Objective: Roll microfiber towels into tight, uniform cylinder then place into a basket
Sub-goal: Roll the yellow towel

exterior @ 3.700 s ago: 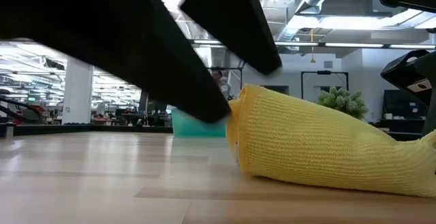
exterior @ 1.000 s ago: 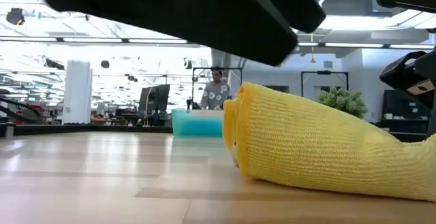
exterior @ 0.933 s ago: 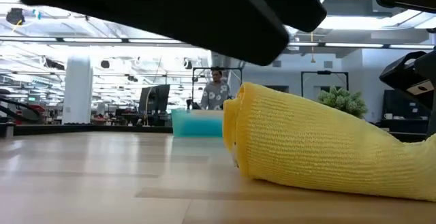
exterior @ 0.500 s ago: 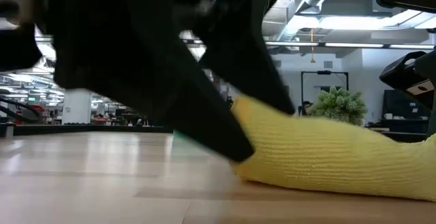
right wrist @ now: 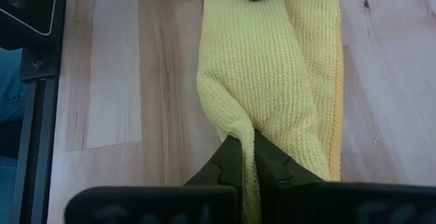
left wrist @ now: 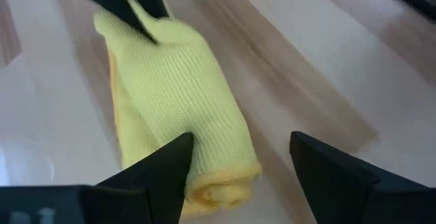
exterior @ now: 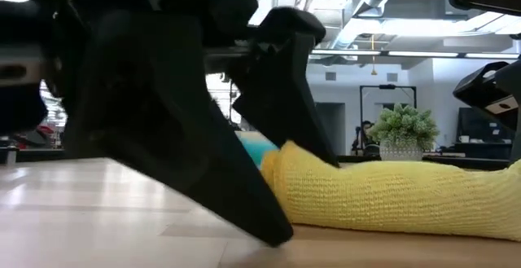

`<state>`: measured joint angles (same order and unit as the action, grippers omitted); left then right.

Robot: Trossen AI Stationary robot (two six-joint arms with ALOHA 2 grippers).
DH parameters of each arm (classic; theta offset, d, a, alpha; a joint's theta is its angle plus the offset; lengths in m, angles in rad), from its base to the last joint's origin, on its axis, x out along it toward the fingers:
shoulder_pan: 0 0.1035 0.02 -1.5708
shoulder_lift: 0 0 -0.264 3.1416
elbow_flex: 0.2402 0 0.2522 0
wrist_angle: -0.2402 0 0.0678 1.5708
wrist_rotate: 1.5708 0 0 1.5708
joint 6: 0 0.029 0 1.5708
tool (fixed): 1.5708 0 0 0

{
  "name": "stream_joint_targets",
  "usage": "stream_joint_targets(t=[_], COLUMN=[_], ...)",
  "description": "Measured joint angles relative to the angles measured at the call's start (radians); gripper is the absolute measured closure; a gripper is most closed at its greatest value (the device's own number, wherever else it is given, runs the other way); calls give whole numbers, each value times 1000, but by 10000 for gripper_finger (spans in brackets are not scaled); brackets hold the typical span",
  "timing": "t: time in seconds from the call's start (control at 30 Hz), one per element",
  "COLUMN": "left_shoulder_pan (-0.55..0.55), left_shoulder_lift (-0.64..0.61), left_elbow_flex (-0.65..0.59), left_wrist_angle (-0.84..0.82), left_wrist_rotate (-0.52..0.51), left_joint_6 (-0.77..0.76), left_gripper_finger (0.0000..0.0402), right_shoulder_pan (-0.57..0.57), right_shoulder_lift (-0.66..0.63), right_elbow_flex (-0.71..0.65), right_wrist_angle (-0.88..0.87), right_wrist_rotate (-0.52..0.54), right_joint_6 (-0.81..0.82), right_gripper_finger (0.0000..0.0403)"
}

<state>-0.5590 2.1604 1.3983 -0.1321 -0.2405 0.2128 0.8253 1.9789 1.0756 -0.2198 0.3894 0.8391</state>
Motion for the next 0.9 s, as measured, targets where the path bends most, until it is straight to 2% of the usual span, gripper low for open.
stream_joint_targets(t=[0.2, 0.43, 0.57, 0.63, 0.73, 0.9], left_shoulder_pan=[18, 43, 56, 63, 74, 99], left_shoulder_lift=[26, 30, 31, 30, 29, 30], left_elbow_flex=[3, 2, 2, 1, 3, 3], left_wrist_angle=[25, 21, 19, 18, 28, 39], left_wrist_rotate=[-6, -27, -23, 25, 157, 372], left_joint_6=[-77, -164, -292, -380, -497, -669], left_gripper_finger=[199, 279, 329, 354, 383, 384], right_shoulder_pan=[9, 14, 24, 29, 37, 41], right_shoulder_lift=[1, 2, 4, 4, 5, 5], right_elbow_flex=[0, 1, 0, 0, 0, 1], right_wrist_angle=[21, 59, 98, 121, 148, 162], right_wrist_rotate=[-3, -10, -10, -23, -51, -80], right_joint_6=[-27, -35, -48, -51, -50, 65], right_gripper_finger=[378, 380, 384, 381, 380, 386])
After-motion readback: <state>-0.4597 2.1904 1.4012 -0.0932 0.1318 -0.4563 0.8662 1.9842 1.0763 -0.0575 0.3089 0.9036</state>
